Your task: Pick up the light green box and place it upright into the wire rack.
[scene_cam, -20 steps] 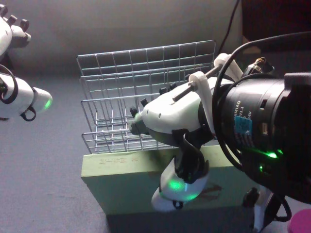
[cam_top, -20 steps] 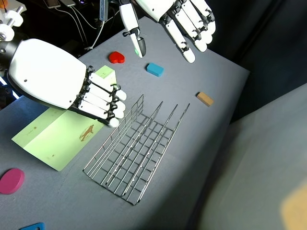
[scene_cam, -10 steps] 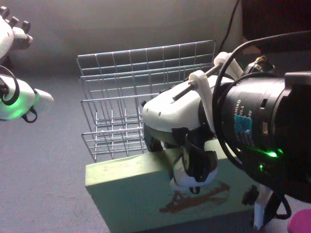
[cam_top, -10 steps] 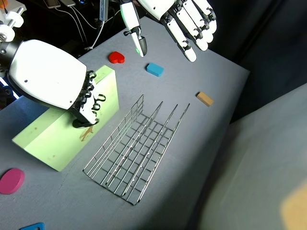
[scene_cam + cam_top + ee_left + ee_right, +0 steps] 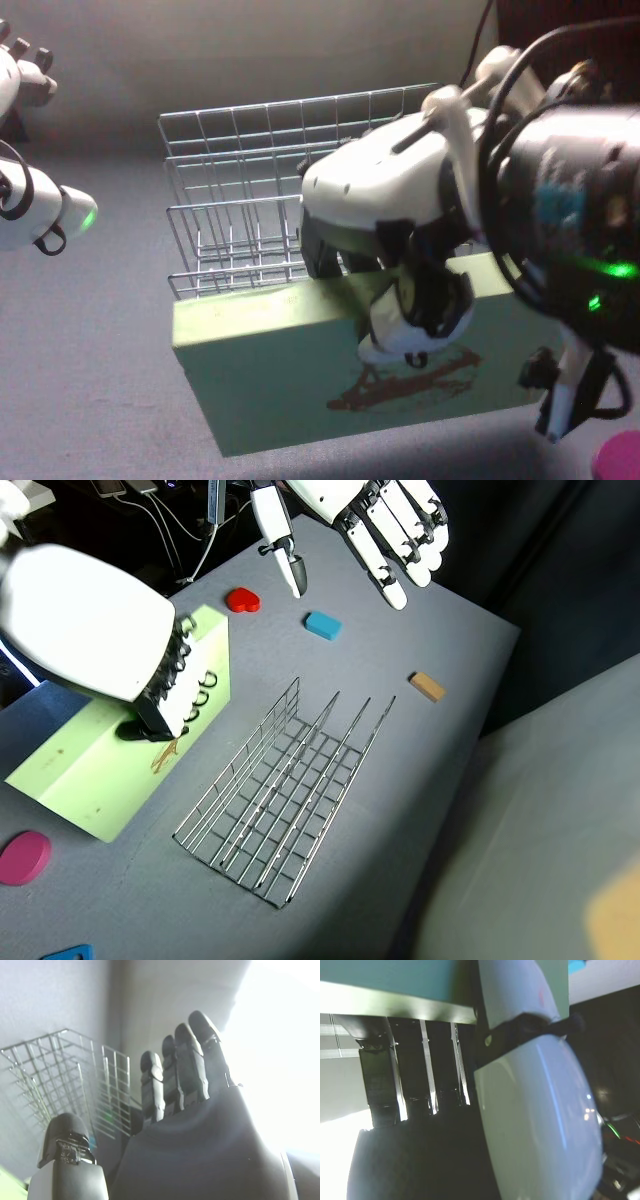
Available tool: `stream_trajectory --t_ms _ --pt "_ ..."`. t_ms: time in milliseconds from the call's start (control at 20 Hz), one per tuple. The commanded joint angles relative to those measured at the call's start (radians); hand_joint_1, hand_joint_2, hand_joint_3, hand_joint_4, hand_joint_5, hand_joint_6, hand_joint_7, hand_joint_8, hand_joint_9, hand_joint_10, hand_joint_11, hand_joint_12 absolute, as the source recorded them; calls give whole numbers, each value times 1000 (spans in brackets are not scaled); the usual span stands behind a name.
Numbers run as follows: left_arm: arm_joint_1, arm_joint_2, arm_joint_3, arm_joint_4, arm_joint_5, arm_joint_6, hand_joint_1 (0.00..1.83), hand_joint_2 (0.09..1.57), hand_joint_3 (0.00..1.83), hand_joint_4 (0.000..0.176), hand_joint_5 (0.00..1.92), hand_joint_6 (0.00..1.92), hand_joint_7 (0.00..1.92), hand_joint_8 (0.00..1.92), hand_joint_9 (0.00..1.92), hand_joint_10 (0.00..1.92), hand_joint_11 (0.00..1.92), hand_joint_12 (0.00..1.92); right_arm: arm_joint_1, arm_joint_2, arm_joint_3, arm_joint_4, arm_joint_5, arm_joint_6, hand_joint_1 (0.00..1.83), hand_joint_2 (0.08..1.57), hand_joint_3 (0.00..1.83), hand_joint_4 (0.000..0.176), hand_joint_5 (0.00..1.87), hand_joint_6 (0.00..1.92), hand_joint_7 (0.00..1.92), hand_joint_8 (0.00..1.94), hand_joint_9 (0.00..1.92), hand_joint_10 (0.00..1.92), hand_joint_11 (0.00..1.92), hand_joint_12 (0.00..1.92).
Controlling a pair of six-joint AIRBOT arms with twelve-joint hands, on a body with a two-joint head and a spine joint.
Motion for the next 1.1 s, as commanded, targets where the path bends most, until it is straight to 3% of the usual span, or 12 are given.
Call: stream_trajectory --t_ms 0,200,400,450,500,650,1050 --pt "-12 1 -1 92 4 9 186 1138 7 62 266 5 235 5 205 2 0 673 35 7 -4 -54 64 -5 1244 1118 1 0 979 835 1002 1164 960 1164 910 1401" --pt "-12 1 -2 80 13 9 187 1139 6 62 260 1 236 4 202 0 0 671 132 34 -4 -60 16 -36 1243 1120 1 0 969 847 999 1169 961 1165 932 1408" --pt "-10 1 -2 76 26 9 188 1139 5 63 261 2 235 3 198 0 0 668 194 38 -1 -151 -31 -66 1248 1121 1 0 959 855 1007 1167 980 1171 936 1408" --pt "-7 2 -2 75 30 9 188 1139 4 63 261 1 234 2 206 3 0 665 214 38 6 -158 -31 -69 1343 1146 0 0 886 897 934 1147 873 1378 900 1433" --pt "-7 2 -1 71 35 9 187 1139 4 63 261 1 234 2 207 3 0 665 233 37 16 -158 -27 -69 1360 1155 1 0 862 920 911 1156 846 1434 889 1448" --pt "-6 2 -3 70 35 9 188 1140 3 62 267 3 236 2 209 4 0 665 275 26 55 -158 15 -64 1366 1158 1 0 851 928 899 1162 848 1446 893 1456" --pt "-11 2 1 54 31 9 196 1140 1 58 276 5 235 1 208 2 0 664 245 -41 136 -180 126 -42 1364 1160 0 0 848 935 896 1164 847 1447 876 1464"
